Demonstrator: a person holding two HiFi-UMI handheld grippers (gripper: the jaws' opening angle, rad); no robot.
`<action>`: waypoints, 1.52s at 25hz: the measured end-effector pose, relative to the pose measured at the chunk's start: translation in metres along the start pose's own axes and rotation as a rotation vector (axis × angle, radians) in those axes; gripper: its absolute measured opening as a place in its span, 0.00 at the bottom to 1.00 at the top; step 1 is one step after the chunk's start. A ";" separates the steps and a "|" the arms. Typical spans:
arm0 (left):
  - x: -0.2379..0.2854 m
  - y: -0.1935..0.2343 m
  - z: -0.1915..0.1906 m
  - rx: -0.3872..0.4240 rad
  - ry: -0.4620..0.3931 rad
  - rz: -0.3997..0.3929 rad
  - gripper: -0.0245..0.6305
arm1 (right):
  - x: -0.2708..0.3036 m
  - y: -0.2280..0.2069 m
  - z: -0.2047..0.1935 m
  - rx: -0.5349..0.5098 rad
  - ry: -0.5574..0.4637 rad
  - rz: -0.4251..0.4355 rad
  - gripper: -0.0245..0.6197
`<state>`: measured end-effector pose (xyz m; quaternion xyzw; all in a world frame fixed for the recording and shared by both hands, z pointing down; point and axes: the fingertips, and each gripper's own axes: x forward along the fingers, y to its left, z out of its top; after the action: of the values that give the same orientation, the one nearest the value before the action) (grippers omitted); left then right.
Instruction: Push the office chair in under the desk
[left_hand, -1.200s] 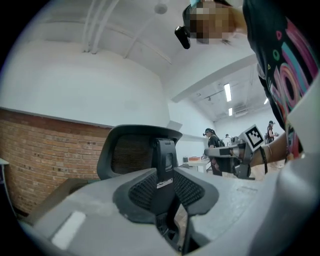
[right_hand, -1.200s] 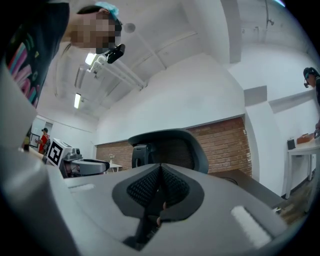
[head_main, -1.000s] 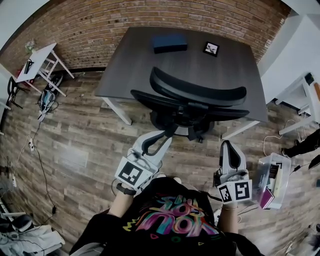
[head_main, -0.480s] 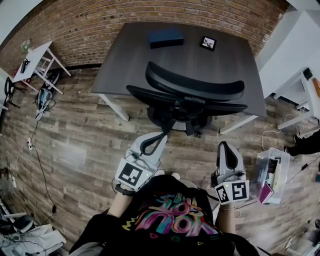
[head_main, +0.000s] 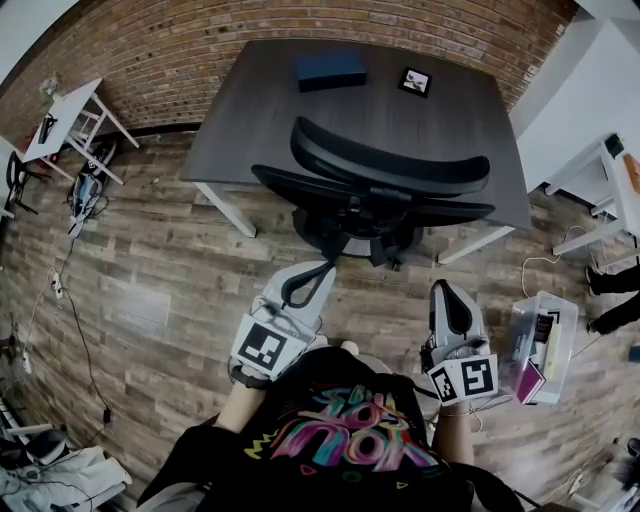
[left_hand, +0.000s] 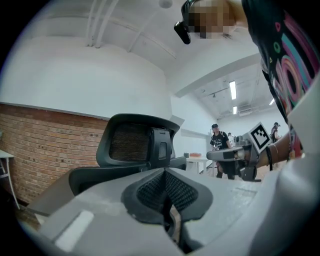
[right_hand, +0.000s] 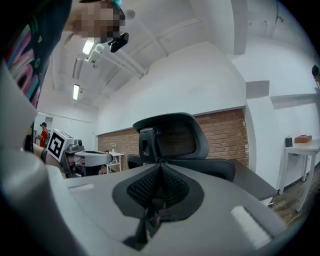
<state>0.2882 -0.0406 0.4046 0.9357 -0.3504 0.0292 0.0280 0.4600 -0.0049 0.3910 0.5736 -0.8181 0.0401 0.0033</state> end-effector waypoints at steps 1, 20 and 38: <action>0.000 0.000 0.000 0.002 0.002 0.001 0.04 | 0.000 0.000 0.000 -0.001 0.002 0.000 0.04; -0.005 0.000 0.000 0.054 0.013 -0.017 0.04 | 0.000 0.004 -0.004 -0.029 0.031 0.005 0.04; -0.014 -0.008 -0.008 0.114 0.034 -0.086 0.04 | -0.007 0.017 -0.004 -0.087 0.041 0.020 0.04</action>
<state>0.2830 -0.0251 0.4116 0.9494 -0.3071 0.0637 -0.0183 0.4464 0.0071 0.3932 0.5636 -0.8247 0.0162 0.0447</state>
